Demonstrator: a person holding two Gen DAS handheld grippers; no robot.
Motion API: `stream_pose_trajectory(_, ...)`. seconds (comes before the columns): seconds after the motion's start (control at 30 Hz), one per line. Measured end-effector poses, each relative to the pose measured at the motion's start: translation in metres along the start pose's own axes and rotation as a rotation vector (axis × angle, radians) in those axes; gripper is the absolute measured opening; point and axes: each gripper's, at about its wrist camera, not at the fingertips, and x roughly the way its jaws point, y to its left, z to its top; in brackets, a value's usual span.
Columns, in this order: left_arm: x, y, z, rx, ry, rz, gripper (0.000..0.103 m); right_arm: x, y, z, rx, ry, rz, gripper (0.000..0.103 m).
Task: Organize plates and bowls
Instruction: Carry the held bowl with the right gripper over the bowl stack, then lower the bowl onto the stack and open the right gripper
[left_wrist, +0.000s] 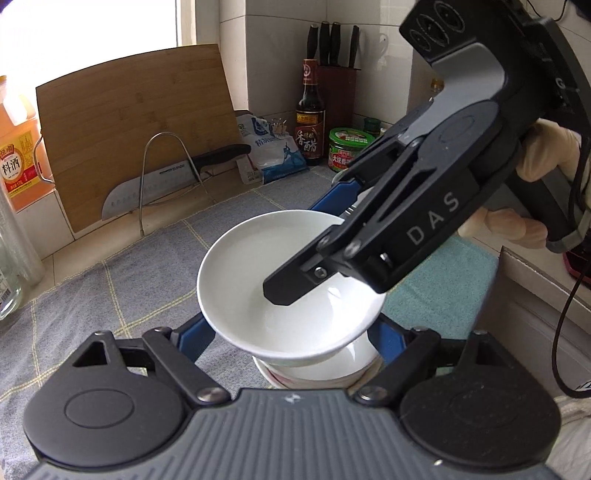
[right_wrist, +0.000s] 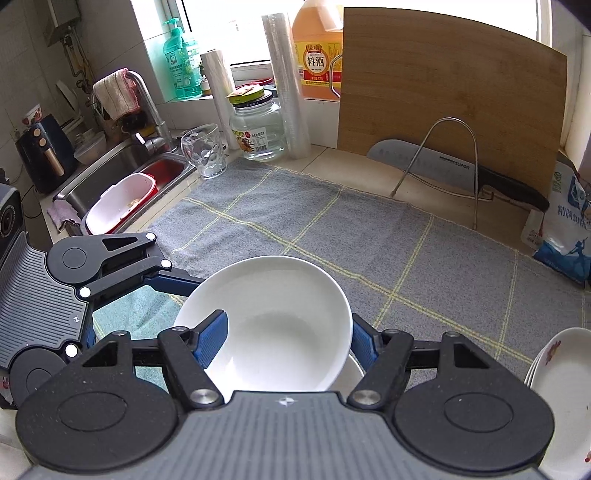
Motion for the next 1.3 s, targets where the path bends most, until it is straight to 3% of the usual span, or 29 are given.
stream_pose_trajectory(0.33, 0.01, -0.011, -0.009, -0.026, 0.045, -0.034, 0.088, 0.003, -0.006, -0.023, 0.046, 0.025, 0.004, 0.075)
stream_pose_trajectory(1.3, 0.029, -0.01, -0.01, 0.024, 0.084, -0.042, 0.09, 0.022, -0.017, -0.031, 0.083, 0.048, -0.01, 0.075)
